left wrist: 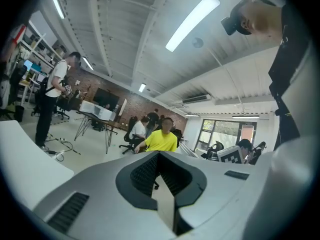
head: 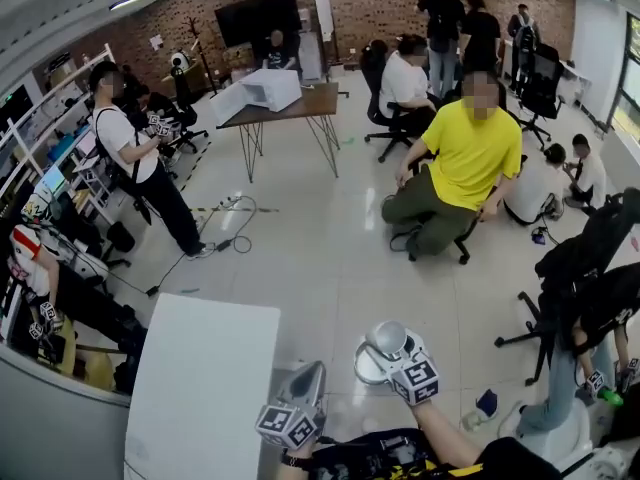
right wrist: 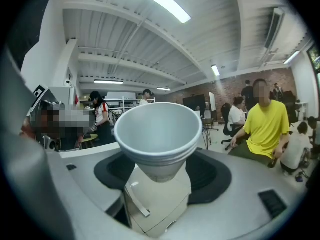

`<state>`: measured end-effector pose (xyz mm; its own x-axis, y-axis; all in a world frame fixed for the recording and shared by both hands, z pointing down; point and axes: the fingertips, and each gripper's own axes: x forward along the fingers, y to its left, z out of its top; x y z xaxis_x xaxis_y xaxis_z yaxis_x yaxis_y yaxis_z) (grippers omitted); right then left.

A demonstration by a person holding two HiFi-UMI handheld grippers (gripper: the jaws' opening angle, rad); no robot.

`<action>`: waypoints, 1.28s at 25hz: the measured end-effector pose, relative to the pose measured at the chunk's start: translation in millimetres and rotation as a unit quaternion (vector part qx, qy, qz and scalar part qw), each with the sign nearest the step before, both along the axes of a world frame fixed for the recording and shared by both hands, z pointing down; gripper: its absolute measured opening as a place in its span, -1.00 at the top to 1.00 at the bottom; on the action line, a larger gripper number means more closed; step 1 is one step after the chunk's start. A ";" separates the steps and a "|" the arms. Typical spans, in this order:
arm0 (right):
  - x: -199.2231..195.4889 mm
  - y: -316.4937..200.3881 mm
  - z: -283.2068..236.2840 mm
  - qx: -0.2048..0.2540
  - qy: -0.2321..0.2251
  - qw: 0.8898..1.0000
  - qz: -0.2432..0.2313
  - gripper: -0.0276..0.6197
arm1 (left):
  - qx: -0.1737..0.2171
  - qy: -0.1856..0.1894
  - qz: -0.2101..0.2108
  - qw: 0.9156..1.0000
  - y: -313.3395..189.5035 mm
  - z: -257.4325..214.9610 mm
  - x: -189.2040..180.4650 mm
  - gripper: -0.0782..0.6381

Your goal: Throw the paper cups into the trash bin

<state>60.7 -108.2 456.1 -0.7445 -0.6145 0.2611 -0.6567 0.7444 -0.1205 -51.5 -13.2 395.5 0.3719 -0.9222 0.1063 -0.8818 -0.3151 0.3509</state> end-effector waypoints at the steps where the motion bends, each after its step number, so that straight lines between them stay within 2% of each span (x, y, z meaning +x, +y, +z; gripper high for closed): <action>1: 0.4 -7.3 -0.1 0.000 0.001 1.000 0.010 -0.09 | 0.000 0.001 0.011 1.000 -8.6 1.6 -1.0 0.78; 8: 6.6 -25.7 7.6 -0.006 0.015 0.997 0.077 -0.09 | 0.001 0.013 0.088 0.996 -54.3 16.0 -10.9 0.78; 11: 6.1 -25.3 6.7 0.000 0.028 0.995 0.091 -0.09 | 0.004 0.011 0.123 0.992 -66.1 22.2 -11.0 0.78; 15: 2.8 -47.9 -9.2 0.021 0.032 0.994 0.103 -0.09 | 0.016 0.006 0.143 0.990 -100.9 14.3 -14.7 0.78; 23: 13.0 -67.4 -4.3 0.006 0.026 0.994 0.106 -0.09 | 0.001 0.006 0.139 0.990 -122.3 12.8 -9.1 0.78; 32: 17.4 -83.6 23.0 -0.031 0.029 0.996 0.073 -0.09 | -0.033 0.013 0.119 0.992 -143.1 31.0 -1.1 0.78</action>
